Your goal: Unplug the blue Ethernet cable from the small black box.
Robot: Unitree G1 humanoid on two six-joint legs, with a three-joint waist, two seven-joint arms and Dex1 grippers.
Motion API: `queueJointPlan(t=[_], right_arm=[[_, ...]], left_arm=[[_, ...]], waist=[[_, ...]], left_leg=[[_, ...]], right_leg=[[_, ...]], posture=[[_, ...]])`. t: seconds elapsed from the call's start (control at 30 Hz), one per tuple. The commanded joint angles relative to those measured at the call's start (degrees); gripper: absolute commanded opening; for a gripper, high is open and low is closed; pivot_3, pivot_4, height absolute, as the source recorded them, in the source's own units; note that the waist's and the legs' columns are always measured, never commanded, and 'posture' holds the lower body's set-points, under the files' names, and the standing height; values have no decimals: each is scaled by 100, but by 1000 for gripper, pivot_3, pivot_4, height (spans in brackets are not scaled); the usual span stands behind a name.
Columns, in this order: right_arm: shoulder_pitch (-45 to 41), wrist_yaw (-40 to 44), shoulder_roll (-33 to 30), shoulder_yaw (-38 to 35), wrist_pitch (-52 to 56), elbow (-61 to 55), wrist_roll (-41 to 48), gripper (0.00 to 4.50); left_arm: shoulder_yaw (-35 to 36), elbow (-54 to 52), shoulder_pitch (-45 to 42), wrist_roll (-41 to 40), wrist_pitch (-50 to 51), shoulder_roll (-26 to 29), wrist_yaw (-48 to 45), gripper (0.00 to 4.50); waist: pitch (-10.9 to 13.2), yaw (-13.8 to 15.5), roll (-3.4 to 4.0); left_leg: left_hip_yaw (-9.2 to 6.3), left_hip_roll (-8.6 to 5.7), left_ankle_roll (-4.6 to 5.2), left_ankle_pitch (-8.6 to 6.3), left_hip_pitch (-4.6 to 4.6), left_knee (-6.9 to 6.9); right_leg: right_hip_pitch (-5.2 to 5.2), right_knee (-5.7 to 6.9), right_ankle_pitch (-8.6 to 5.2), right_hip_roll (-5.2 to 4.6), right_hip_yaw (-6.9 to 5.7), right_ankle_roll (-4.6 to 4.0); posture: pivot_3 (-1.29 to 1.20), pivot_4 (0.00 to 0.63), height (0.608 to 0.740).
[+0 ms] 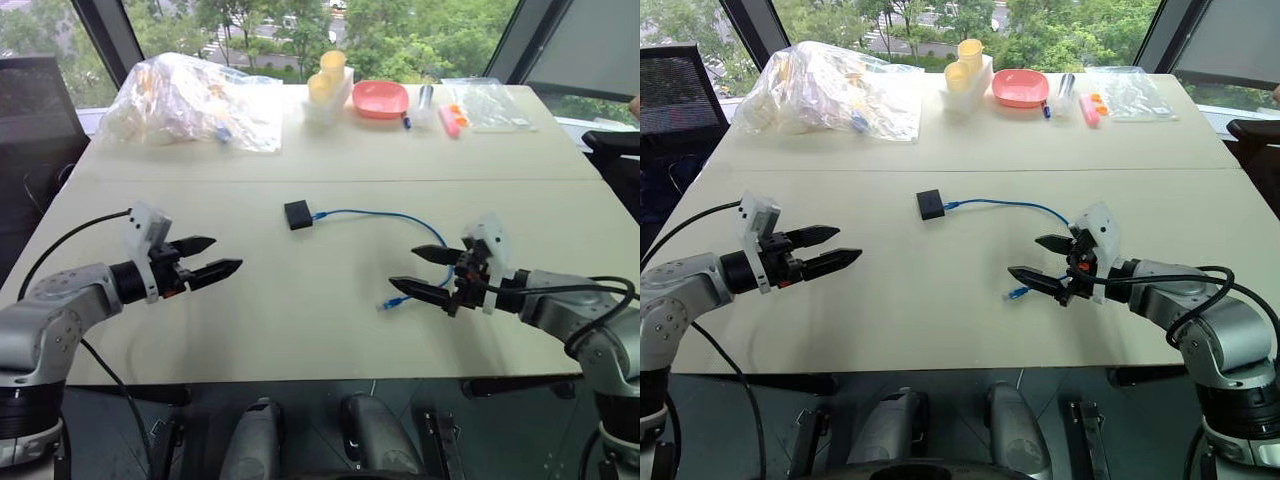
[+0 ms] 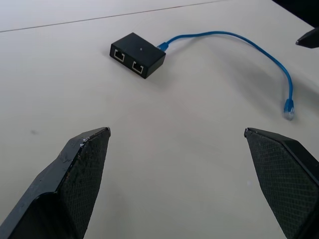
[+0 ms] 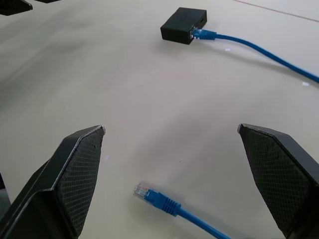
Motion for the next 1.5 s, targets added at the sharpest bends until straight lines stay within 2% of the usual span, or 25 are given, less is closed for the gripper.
queueJointPlan(t=[0.03,0.47,0.7,0.87,0.97,1.07,1.17,1.27,1.4,1.5], right_arm=[[-102,59,-16,-54,-129,-3,-32,4500],[-71,71,6,-13,-216,42,-126,4500],[-338,104,14,98,-272,249,-238,4500],[-486,100,72,161,-448,397,-430,4500],[-932,115,173,513,-777,833,-857,4500],[-1620,280,299,1130,-1235,1573,-1501,4500],[-2965,528,946,1874,-1950,3296,-2250,4500],[-3998,948,1530,2376,-2828,5129,-2890,4500],[-5082,1393,2203,2706,-3975,7359,-3542,4500],[-5642,1568,2615,2679,-4479,8516,-3800,4500]], left_arm=[[224,-140,56,-92,-38,24,-9,4478],[97,-92,-39,-38,-144,-19,47,4478],[55,102,-284,5,-170,-39,33,4478],[-141,388,-503,233,-250,189,-273,4478],[-778,882,-859,915,-788,575,-862,4478],[-1190,1572,-1468,1268,-1165,717,-1427,4478],[-1440,2039,-2165,1251,-1116,1048,-2405,4478],[-1461,2224,-2525,1125,-910,1275,-2991,4478],[-1196,2388,-2687,1088,-825,1315,-2999,4478],[-850,2207,-2559,887,-587,1258,-2775,4478]], waist=[[0,1,0],[0,13,0],[0,9,0],[0,6,0],[0,-7,0],[0,-22,0],[2,-80,-3],[3,-116,-4],[3,-112,-4],[3,-122,-4]], left_leg=[[0,0,0,0,0,0],[1,0,0,0,0,0],[2,0,0,0,0,2],[2,-1,0,0,0,0],[4,-3,0,0,0,6],[12,-12,0,0,5,12],[19,-9,0,1,4,15],[34,6,0,1,-5,11],[34,13,7,-4,-5,-7],[32,20,7,-4,-31,-12]], right_leg=[[0,0,0,0,0,1],[0,0,3,0,0,6],[0,1,4,0,0,7],[-1,1,6,2,0,10],[-1,4,6,3,0,7],[0,8,4,5,1,-13],[-4,11,7,14,5,-13],[-26,18,22,34,19,-1],[-50,61,17,38,19,6],[-85,72,16,42,19,5]], posture=[[0,150,735],[0,150,735],[0,150,735],[0,150,735],[0,150,735],[0,150,735],[0,150,735],[0,150,735],[0,150,735],[0,150,735]])
